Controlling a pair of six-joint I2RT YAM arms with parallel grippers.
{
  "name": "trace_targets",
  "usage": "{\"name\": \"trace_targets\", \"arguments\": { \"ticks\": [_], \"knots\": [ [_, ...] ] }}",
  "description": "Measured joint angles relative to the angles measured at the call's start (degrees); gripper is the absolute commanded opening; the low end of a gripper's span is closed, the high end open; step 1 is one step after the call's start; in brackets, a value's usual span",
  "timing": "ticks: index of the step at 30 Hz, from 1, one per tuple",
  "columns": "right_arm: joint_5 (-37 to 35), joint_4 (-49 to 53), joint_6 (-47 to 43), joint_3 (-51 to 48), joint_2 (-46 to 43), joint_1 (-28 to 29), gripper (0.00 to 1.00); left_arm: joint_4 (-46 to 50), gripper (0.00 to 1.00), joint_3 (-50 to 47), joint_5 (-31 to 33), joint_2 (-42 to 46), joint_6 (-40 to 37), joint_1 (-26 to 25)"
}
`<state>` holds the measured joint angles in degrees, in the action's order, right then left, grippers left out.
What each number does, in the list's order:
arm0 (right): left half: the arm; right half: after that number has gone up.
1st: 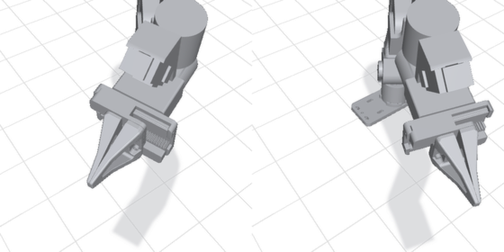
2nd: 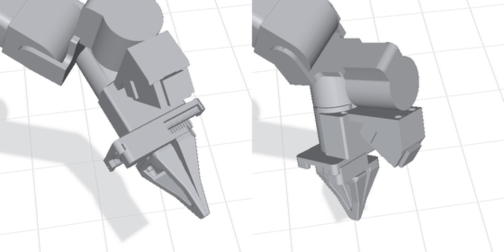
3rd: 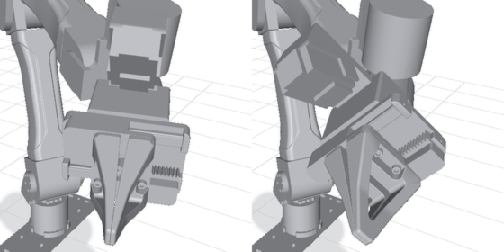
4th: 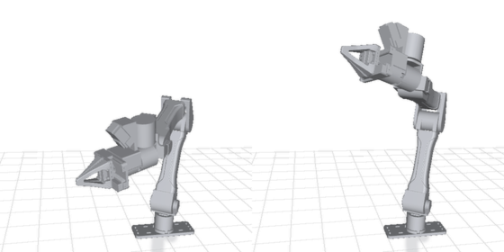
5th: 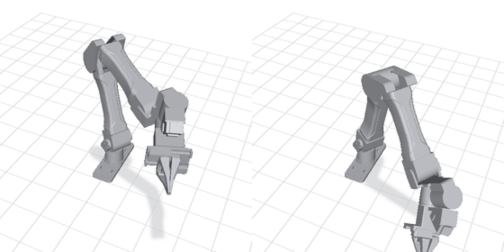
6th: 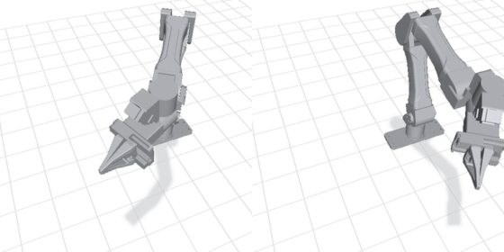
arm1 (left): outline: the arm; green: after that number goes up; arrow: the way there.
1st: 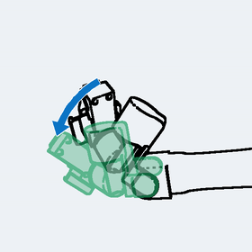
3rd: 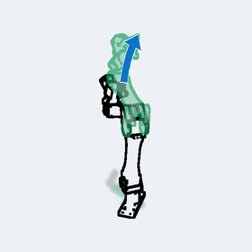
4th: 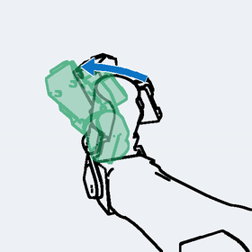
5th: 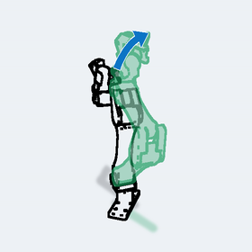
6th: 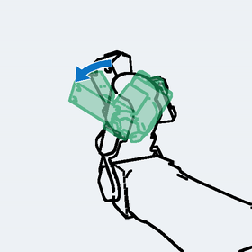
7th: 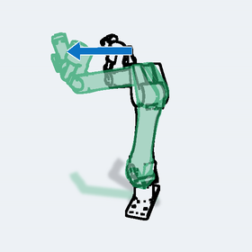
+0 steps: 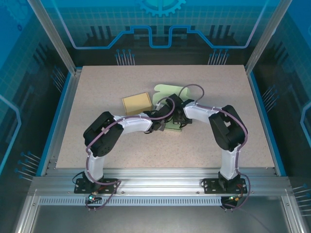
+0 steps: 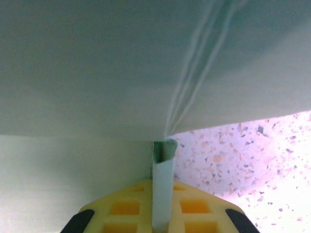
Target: Fold the paper box
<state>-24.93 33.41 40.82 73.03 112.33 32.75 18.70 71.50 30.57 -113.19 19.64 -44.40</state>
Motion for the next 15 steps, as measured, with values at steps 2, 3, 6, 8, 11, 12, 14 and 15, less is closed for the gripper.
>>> {"name": "trace_targets", "arguments": {
  "ticks": [2,3,6,8,11,12,14,15],
  "knots": [
    [-0.3,2.4,0.2,2.7,1.7,0.2,0.03,-0.3,0.01,0.0,-0.6,0.0,0.1,0.8],
    [-0.4,3.5,0.4,4.4,2.8,0.3,0.02,-0.4,0.01,0.0,-0.9,0.0,0.2,1.5],
    [-0.5,6.2,1.0,9.2,6.0,0.6,0.02,-1.1,0.03,-0.3,-1.5,0.0,0.4,3.2],
    [-0.6,7.4,1.4,11.5,7.5,0.9,0.0,-1.7,0.18,-0.9,-1.7,0.3,0.6,4.1],
    [-3.1,8.9,1.7,13.1,9.0,1.9,0.0,-2.8,0.39,-3.1,-1.9,1.4,1.4,4.8],
    [-3.8,9.2,1.6,13.2,9.2,2.5,0.0,-3.1,0.43,-4.2,-1.9,2.2,1.7,4.9],
    [-5.0,9.4,1.6,12.9,9.1,3.4,0.0,-3.6,0.51,-6.3,-2.3,3.6,2.7,4.9],
    [-6.0,9.8,1.5,12.6,9.1,3.9,0.0,-4.2,0.55,-7.6,-2.8,4.8,3.0,4.9]
  ]
}}
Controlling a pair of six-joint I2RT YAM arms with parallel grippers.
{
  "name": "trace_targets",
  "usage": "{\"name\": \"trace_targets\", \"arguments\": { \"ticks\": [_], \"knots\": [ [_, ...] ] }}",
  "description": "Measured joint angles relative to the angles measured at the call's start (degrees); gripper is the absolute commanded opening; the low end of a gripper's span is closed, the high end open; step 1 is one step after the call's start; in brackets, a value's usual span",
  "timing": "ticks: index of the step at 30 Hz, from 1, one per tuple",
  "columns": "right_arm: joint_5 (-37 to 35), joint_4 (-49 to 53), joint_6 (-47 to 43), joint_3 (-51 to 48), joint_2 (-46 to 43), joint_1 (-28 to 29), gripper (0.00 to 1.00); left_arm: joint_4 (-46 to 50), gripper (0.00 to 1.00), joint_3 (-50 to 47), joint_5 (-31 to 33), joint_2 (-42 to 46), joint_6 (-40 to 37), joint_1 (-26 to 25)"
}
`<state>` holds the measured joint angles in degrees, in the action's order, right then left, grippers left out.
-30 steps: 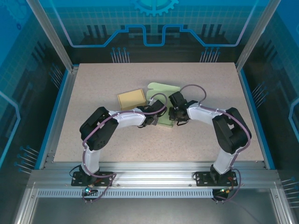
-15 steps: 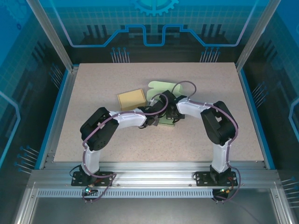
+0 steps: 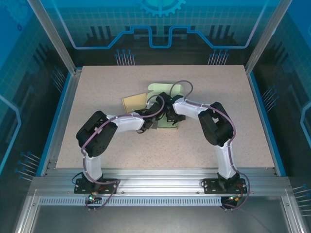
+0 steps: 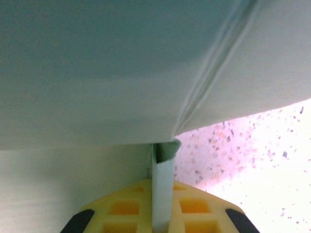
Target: Fold the paper box
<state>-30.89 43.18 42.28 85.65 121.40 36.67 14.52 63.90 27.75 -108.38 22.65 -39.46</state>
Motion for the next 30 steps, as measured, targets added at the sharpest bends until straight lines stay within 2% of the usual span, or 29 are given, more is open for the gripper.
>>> {"name": "trace_targets", "arguments": {
  "ticks": [4,9,14,19,28,30],
  "knots": [
    [-2.7,1.4,-0.7,-0.1,0.3,1.4,0.0,-3.3,0.63,-7.0,-3.4,7.4,1.7,-0.2],
    [-5.8,2.8,-1.2,-0.1,0.9,1.6,0.0,-11.0,0.63,-15.3,-8.4,22.3,4.6,0.1],
    [-7.7,4.0,-1.4,0.3,1.6,1.9,0.0,-20.5,0.6,-23.6,-14.5,30.8,10.0,4.5],
    [-10.3,7.1,-1.3,2.9,4.0,3.0,0.0,-25.9,0.6,-30.7,-19.4,31.9,15.0,9.0],
    [-14.4,10.0,0.0,4.5,6.6,4.6,0.0,-27.5,0.63,-30.1,-22.1,32.3,14.7,9.2],
    [-14.8,9.7,0.2,4.0,6.4,4.7,0.06,-27.5,0.63,-29.4,-22.3,32.3,14.5,9.2]
  ]
}}
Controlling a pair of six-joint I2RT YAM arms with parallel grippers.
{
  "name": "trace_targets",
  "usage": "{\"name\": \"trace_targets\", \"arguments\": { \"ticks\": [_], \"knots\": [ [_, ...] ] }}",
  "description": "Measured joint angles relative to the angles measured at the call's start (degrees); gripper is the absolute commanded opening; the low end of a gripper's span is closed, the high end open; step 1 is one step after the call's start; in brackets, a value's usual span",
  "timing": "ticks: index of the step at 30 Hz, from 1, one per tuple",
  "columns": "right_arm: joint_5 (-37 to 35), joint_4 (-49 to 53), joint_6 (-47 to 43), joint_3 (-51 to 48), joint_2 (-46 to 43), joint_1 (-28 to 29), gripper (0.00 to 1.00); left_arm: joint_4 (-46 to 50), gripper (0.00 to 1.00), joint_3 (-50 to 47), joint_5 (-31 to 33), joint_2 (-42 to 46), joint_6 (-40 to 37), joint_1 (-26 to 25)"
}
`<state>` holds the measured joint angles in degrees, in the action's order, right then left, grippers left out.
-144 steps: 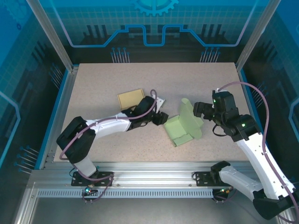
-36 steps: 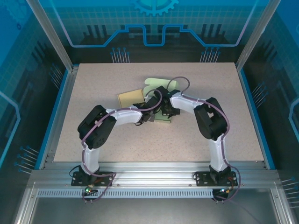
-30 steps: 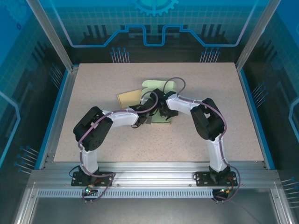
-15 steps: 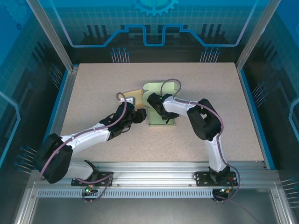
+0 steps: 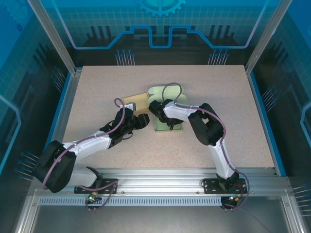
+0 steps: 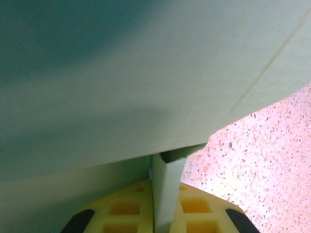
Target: Fold the paper box
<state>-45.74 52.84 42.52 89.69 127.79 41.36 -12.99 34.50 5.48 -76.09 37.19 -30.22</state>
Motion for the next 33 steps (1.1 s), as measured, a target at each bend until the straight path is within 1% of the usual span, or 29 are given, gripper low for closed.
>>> {"name": "trace_targets", "arguments": {
  "ticks": [1,3,8,13,17,21,25,28,31,32,33],
  "knots": [
    [0.0,-0.1,0.0,-0.3,-0.2,0.0,0.08,0.0,0.63,0.3,0.0,0.0,0.0,0.0],
    [0.3,-0.4,0.0,-1.4,-1.3,0.0,0.2,0.0,0.63,0.6,0.0,0.0,0.0,0.0],
    [1.2,1.3,-2.0,-3.3,-3.9,-0.1,0.42,0.0,0.63,0.7,0.0,0.0,-0.2,0.0],
    [4.6,1.7,-3.7,-3.4,-6.3,0.0,0.53,1.1,0.63,1.6,0.0,0.0,-1.4,0.0],
    [6.0,1.4,-5.0,-3.4,-9.0,0.0,0.67,2.0,0.64,2.8,0.1,0.1,-2.7,0.0],
    [7.1,0.4,-6.2,-3.4,-12.1,0.0,0.75,3.1,0.65,4.3,0.2,0.1,-4.7,0.0],
    [8.1,-0.9,-7.3,-4.0,-15.2,0.0,0.8,5.7,0.68,7.1,0.1,0.1,-10.8,0.2],
    [9.2,-2.2,-8.6,-5.8,-19.1,0.0,0.83,7.4,0.71,9.7,-2.1,0.1,-18.8,1.7],
    [10.5,-3.7,-10.2,-8.6,-24.8,-0.1,0.85,8.5,0.71,11.8,-7.3,-0.2,-28.1,5.3],
    [11.1,-4.1,-11.0,-9.4,-27.0,-0.2,0.85,9.2,0.7,12.9,-9.6,-0.9,-30.9,6.9],
    [11.9,-4.8,-11.8,-10.2,-29.3,-0.3,0.85,9.9,0.67,14.3,-12.0,-2.0,-33.3,8.6]
  ]
}}
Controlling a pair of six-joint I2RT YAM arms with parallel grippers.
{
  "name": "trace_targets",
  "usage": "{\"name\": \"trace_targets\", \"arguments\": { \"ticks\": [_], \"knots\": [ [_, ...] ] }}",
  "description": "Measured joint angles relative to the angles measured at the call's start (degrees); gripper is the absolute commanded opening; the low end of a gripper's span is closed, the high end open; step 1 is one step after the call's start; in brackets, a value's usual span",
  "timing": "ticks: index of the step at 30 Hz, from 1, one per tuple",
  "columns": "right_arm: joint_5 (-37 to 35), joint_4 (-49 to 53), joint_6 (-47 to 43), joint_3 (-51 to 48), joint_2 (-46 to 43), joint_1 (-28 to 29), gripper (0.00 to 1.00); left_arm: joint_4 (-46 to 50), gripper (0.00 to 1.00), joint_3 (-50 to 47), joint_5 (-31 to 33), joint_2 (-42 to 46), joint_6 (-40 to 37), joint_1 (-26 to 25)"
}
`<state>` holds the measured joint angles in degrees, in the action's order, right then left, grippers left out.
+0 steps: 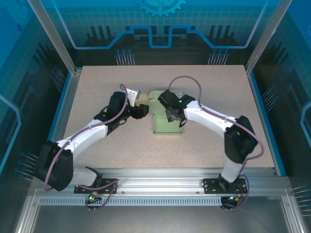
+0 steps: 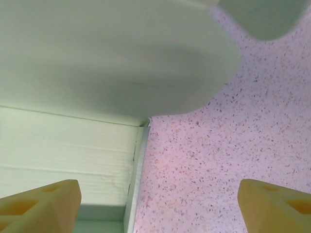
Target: Fold the paper box
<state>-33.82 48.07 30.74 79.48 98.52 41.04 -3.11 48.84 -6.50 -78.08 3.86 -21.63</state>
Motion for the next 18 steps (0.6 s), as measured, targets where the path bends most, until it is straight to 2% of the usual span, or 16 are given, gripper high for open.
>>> {"name": "trace_targets", "arguments": {
  "ticks": [4,8,13,18],
  "knots": [
    [5.4,-3.2,-4.3,-2.8,-8.3,-3.5,0.82,3.4,0.61,7.3,-9.2,-7.2,-5.5,5.6],
    [14.8,-7.6,-8.8,-4.9,-12.4,-12.4,0.8,5.9,0.6,13.1,-16.0,-14.3,-8.1,6.9],
    [27.7,-11.3,-13.9,-6.1,-10.9,-21.9,0.78,9.1,0.55,16.6,-20.2,-20.2,-10.3,6.4],
    [35.0,-13.3,-18.7,-5.7,-6.6,-23.6,0.75,11.6,0.52,18.6,-22.1,-23.0,-11.6,6.3]
  ]
}}
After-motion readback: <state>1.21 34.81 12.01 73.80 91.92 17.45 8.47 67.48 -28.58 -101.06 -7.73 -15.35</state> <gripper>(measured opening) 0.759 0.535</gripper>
